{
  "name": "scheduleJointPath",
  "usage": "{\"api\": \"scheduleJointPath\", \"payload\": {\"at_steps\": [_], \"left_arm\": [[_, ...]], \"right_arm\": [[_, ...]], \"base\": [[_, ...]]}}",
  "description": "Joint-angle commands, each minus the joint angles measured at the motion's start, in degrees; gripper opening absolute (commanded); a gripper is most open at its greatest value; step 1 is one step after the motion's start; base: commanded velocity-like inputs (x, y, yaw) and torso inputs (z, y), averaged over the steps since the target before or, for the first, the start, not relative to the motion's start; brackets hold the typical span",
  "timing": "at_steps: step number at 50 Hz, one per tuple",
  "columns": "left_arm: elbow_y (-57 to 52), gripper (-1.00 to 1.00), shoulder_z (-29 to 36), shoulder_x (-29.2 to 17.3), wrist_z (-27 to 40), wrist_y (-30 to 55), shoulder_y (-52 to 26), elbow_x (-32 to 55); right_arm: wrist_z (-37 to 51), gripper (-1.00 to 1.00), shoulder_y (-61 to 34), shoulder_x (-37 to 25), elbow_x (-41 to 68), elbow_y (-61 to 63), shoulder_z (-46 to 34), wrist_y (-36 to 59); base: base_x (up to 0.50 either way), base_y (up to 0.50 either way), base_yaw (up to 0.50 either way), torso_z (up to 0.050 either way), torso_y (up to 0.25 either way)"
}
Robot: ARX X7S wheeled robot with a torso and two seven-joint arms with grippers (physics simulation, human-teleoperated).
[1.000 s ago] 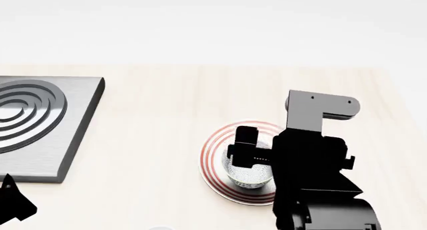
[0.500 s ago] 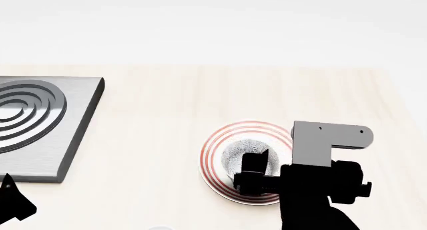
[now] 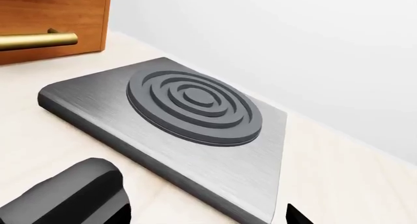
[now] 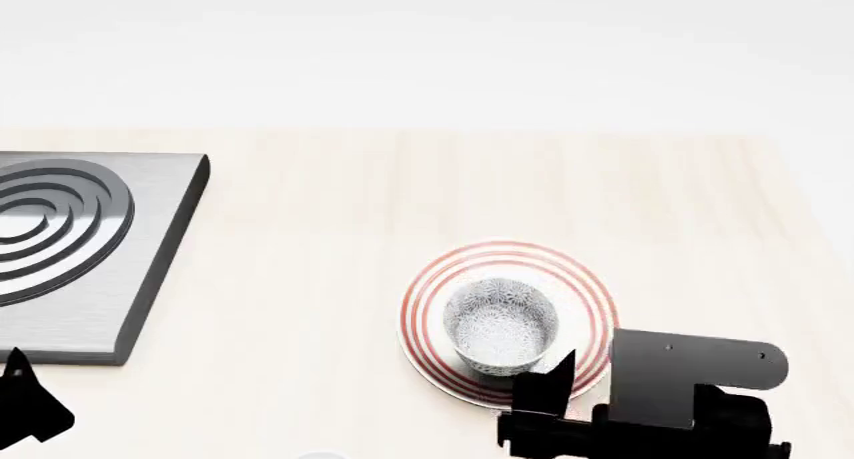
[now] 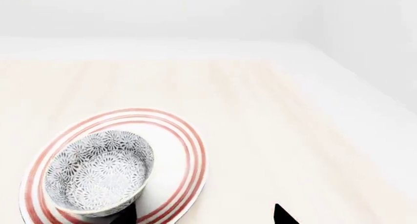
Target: Pick the akita bowl between the plate and the ramekin and place it on the plate.
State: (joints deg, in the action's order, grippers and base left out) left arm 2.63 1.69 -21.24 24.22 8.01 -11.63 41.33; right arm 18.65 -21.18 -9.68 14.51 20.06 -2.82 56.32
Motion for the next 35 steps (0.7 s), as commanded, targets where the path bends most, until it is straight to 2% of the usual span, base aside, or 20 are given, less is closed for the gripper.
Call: {"api": "scheduleJointPath", "payload": {"at_steps": [1,24,28,35], "left_arm": [[0.12,1.0,0.06,-0.05,-0.03,-0.22,0.02,-0.01],[-1.17,1.0,0.14,-0.36,0.41,-0.25,0.34,0.22],[-2.42,1.0,0.06,-0.59,0.42,0.07,0.71,0.87],[-3.44,1.0,-0.06,-0.77,0.71,0.12,1.01,1.16]], "right_arm": [[1.9,1.0,6.02,-1.03,-1.58,3.96,-0.04,-4.52],[5.08,1.0,11.85,-4.89,-6.61,9.28,-2.46,-10.59],[4.61,1.0,11.84,-5.36,-5.58,11.1,-2.17,-7.15],[6.13,1.0,12.16,-5.76,-6.22,14.08,-1.07,-6.85]], "base": [[0.0,0.0,0.0,0.0,0.0],[0.0,0.0,0.0,0.0,0.0],[0.0,0.0,0.0,0.0,0.0],[0.0,0.0,0.0,0.0,0.0]]}}
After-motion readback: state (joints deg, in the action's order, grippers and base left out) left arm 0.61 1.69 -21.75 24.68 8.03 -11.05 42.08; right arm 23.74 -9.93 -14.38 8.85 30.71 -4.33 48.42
